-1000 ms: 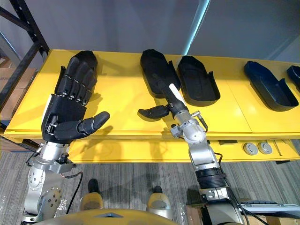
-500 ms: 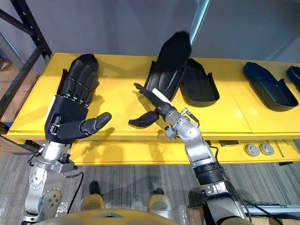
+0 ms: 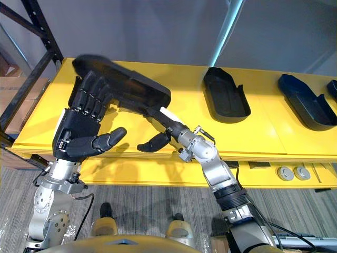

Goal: Walk over and take three plastic housings, then place them on the shelf

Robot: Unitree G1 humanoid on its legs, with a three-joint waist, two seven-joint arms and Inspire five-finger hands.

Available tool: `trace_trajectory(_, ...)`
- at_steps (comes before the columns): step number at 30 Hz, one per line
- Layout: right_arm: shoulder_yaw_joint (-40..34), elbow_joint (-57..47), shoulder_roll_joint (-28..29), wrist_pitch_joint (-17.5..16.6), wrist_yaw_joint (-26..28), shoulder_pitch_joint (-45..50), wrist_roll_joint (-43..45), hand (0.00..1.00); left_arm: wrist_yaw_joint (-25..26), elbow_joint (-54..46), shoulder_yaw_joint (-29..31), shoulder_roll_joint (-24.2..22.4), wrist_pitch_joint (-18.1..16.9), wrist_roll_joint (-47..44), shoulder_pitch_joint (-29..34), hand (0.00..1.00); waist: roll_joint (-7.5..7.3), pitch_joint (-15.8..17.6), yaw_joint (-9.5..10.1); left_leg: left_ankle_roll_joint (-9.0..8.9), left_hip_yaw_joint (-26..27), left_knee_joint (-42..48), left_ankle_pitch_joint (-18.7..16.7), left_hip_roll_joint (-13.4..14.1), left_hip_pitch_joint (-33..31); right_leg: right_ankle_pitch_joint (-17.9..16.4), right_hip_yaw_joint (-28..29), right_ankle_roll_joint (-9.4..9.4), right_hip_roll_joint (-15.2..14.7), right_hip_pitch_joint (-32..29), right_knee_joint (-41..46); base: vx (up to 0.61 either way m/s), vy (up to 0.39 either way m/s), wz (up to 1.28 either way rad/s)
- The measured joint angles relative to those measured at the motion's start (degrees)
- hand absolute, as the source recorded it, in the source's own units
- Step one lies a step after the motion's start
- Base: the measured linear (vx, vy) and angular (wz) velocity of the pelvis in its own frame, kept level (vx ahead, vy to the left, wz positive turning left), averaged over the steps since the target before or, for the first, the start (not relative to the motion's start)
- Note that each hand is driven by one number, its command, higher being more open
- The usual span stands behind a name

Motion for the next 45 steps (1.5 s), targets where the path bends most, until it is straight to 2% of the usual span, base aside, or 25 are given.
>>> trace_trajectory(6,-0.5,-0.6,0.0,-0.6,-0.9,1.1,0.1,1.00,-0.1,0.0,-0.1,0.4,0.0,0.0,0.1,1.00,-0.65,-0.3,-0.06,-0.27,-0.1,-0.9,0.4,0.0,0.0,0.2,-0.3,0.05,0.1,0.0,-0.6,0.00,-0.002,0.02)
trace_trajectory(12,-1.9,-1.7,0.0,0.4,-0.3,1.7,0.1,1.00,0.0,0.0,-0.1,0.5,0.0,0.0,0.1,1.00,-0.94,-0.3,-0.26,-0.36,0.2,-0.8,0.2,0.0,0.1,0.8,-0.1,0.48,0.1,0.2,-0.9,0.01,-0.003,-0.01)
trace_trajectory(19,-2.1,-1.8,0.0,1.9,-0.9,2.0,0.4,1.00,0.0,2.2,-0.1,0.5,0.0,0.1,0.2,1.00,-0.93,-0.2,-0.23,0.01,0.3,-0.8,0.0,0.0,0.9,0.3,0.0,-0.15,0.1,0.7,-0.9,0.00,-0.002,0.00)
trace_trajectory(26,-4.2,-2.0,1.3,4.3,-7.6,3.6,4.6,1.00,0.0,2.3,-0.2,0.4,0.0,0.1,0.3,1.00,-0.84,-0.2,-0.36,0.00,0.3,-1.0,0.0,0.0,0.9,0.3,0.0,-0.16,0.1,0.7,-1.0,0.00,0.000,0.00)
trace_trajectory(31,-9.6,-1.9,1.9,8.0,-12.0,4.3,4.6,1.00,0.0,2.3,-0.2,0.3,0.0,0.1,0.3,1.00,-0.73,-0.1,-0.37,-0.07,0.3,-1.0,-0.1,0.0,0.9,0.3,0.0,-0.17,0.1,0.7,-1.0,0.00,0.000,0.00)
trace_trajectory(35,-13.4,-1.9,2.1,8.4,-14.3,5.4,4.6,1.00,0.1,2.3,-0.2,0.3,0.0,0.1,0.4,1.00,-0.48,0.0,-0.66,-0.10,0.4,-1.0,-0.1,0.0,0.9,0.3,0.0,-0.17,0.1,0.7,-1.0,0.00,0.000,0.00)
trace_trajectory(42,-15.9,-2.2,1.4,8.4,-14.2,5.4,5.9,1.00,0.1,2.3,-0.2,0.3,0.0,0.1,0.8,1.00,0.06,0.3,-1.62,-0.10,0.4,-1.0,-0.2,0.0,0.9,0.3,0.0,-0.16,0.1,0.7,-1.1,0.00,0.000,0.00)
trace_trajectory(45,-16.8,-3.3,-0.3,8.9,-12.4,5.4,8.8,1.00,0.1,2.3,-0.2,0.3,0.0,0.1,0.8,1.00,0.08,0.3,-1.61,-0.12,0.4,-1.0,-0.2,0.0,0.8,0.3,0.0,-0.17,0.1,0.7,-1.1,0.00,0.000,0.00)
